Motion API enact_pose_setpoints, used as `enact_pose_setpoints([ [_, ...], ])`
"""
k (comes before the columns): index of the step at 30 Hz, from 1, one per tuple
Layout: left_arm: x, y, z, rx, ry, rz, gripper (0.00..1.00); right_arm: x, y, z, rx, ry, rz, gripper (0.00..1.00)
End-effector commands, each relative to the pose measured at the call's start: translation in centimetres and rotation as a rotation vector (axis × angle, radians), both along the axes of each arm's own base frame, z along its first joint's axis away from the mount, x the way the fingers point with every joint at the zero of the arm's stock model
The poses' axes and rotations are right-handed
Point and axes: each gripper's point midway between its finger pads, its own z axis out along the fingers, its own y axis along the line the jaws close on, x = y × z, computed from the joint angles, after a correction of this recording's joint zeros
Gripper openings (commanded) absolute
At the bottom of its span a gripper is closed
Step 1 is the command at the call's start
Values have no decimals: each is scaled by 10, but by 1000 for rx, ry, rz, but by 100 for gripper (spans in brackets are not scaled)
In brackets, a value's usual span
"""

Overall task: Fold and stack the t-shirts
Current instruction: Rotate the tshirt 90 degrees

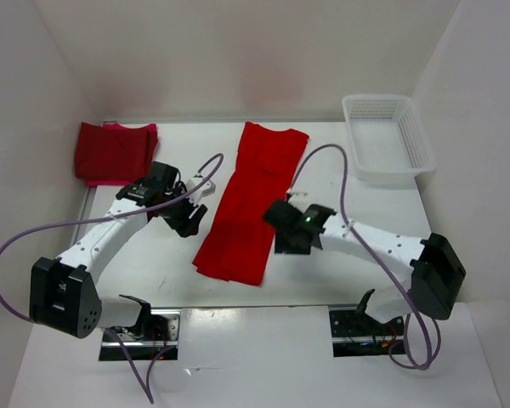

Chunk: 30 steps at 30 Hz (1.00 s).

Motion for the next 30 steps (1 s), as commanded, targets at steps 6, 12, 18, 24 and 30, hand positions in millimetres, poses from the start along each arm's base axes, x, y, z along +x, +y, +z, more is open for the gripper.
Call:
enact_pose_setpoints([
  [6,10,-1,6,-49,-42,50,69,-68,107,-21,239,74,60,61],
  [12,8,1,9,-48,-52,62,69,-65,127,-61,168,113,83,65],
  [18,6,3,13,-46,-72,67,69,-57,121,-87,104,146,69,63],
  [24,6,3,13,-46,-72,67,69,-55,92,-115,128,245,-5,28],
  [30,4,4,10,-40,-67,59,70,-65,55,-100,82,238,-82,19],
])
